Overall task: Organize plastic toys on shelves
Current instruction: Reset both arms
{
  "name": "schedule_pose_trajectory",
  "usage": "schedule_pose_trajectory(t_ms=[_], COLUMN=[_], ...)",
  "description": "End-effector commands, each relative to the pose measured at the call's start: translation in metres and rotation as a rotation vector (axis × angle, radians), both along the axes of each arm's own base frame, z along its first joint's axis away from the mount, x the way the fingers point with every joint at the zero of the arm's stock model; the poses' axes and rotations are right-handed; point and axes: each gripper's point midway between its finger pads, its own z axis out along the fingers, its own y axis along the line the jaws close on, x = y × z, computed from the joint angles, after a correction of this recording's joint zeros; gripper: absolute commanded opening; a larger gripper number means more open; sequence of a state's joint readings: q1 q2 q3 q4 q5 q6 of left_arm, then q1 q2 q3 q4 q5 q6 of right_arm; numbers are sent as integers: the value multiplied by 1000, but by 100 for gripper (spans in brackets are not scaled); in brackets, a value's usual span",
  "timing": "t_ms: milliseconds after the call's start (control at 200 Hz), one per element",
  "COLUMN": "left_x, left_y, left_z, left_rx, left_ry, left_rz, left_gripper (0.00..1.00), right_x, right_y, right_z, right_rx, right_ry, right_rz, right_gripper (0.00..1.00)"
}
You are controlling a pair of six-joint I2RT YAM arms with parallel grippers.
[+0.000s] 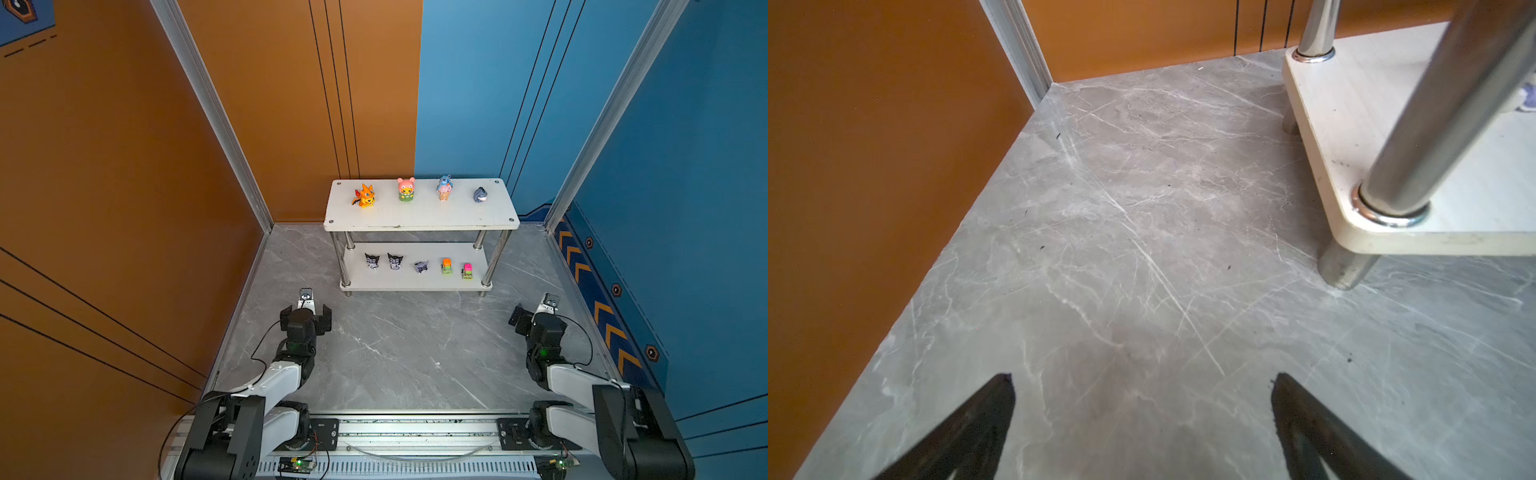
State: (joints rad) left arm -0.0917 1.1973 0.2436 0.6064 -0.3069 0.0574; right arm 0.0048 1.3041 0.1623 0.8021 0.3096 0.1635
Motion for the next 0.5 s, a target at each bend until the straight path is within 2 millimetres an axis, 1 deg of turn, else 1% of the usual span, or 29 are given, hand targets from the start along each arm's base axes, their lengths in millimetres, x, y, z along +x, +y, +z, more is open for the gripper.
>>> schedule_pose_trajectory(t_ms=[0,20,75,140,190,260,320,410,496], left_x=[26,28,34,40,45,48,50,47,37], left_y=[-10,-10,-11,-10,-9,-8,-5,-4,-5], left_z=[25,24,24,22,20,17,16,17,24], left_rx=[-7,-9,-7,-18,-26,-42,-55,-70,-73], left_ry=[-85,-86,-88,-78,-62,-29,-28,-36,-100], left_rz=[-57,-60,-68,-73,-74,-70,-67,-66,-72], left_gripper=[98,98,98,98,98,98,98,98,98], right_x=[42,45,51,55,61,62,65,64,59], right_y=[14,18,25,27,28,30,34,32,27], right_z=[29,27,34,23,25,21,21,21,23], right_rx=[-31,-46,-83,-70,-80,-83,-89,-89,-94], right_ry=[-168,-170,-174,-78,-99,-45,-53,-42,-63], right_rz=[73,86,95,115,115,122,144,135,98], right_gripper=[100,100,100,100,100,100,100,100,100])
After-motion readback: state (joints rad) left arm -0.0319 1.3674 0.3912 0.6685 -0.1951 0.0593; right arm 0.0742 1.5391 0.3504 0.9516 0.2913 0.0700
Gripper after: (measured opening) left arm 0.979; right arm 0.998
